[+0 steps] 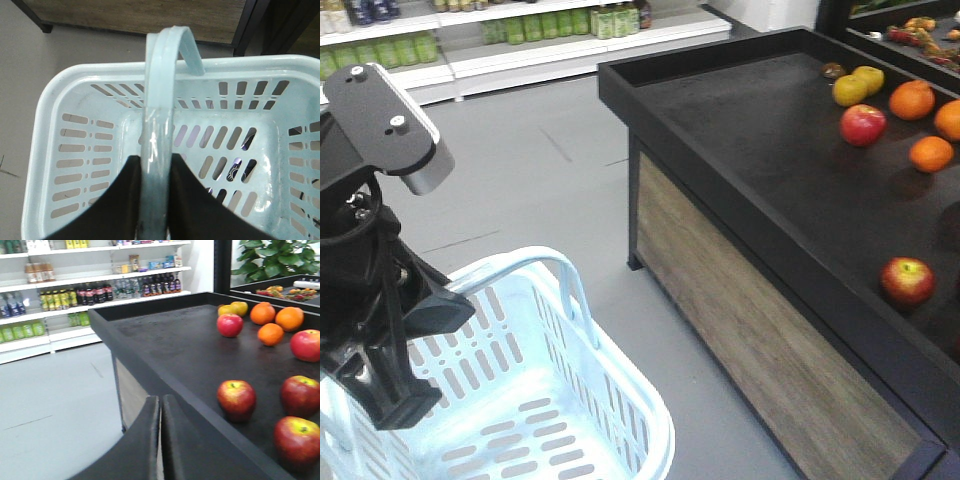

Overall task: Pick three apples into basket with both arms
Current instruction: 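Drive the base away from the table carrying the basket in the left gripper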

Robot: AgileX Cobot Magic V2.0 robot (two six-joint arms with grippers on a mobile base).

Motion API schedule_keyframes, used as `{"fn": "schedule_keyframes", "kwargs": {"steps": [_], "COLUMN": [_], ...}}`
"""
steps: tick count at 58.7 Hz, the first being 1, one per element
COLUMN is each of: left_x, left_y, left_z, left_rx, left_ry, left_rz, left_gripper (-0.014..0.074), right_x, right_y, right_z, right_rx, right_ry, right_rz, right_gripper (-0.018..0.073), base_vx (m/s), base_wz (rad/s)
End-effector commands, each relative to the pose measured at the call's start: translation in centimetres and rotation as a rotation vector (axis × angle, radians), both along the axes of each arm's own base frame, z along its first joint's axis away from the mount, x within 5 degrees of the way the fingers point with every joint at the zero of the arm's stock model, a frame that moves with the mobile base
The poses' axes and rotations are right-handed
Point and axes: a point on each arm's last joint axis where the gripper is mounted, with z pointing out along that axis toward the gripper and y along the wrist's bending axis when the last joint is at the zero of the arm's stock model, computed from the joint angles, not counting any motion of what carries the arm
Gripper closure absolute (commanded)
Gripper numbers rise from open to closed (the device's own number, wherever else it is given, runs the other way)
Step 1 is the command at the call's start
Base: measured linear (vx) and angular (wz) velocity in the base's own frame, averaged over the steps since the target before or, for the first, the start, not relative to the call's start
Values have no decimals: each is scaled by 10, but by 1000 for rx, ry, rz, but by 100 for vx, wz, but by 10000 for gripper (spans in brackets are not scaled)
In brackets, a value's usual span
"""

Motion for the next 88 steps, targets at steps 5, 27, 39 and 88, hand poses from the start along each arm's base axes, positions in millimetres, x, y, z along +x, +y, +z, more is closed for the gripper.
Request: {"fn": "schedule_keyframes", "kwargs": {"steps": [5,27,39,88], "left_x": [-2,-2,-2,-2], "left_y": [2,2,2,2], "left_z": [16,16,16,16], "left_rx": [-82,-82,-82,-82], "left_ry": [-80,-80,-80,-80], "left_rz": [10,10,10,10], "left_gripper": [603,603,603,603], "right_x": [2,2,2,2], "right_y": [1,1,1,1], "right_z": [2,2,2,2], "right_rx": [-9,-9,-9,-9], "right_ry": [-42,-42,-42,-42], "right_rz": [10,10,10,10], "right_gripper": [564,564,564,564], "base_vx": [-6,-2,3,10], "base_wz": [31,42,60,45]}}
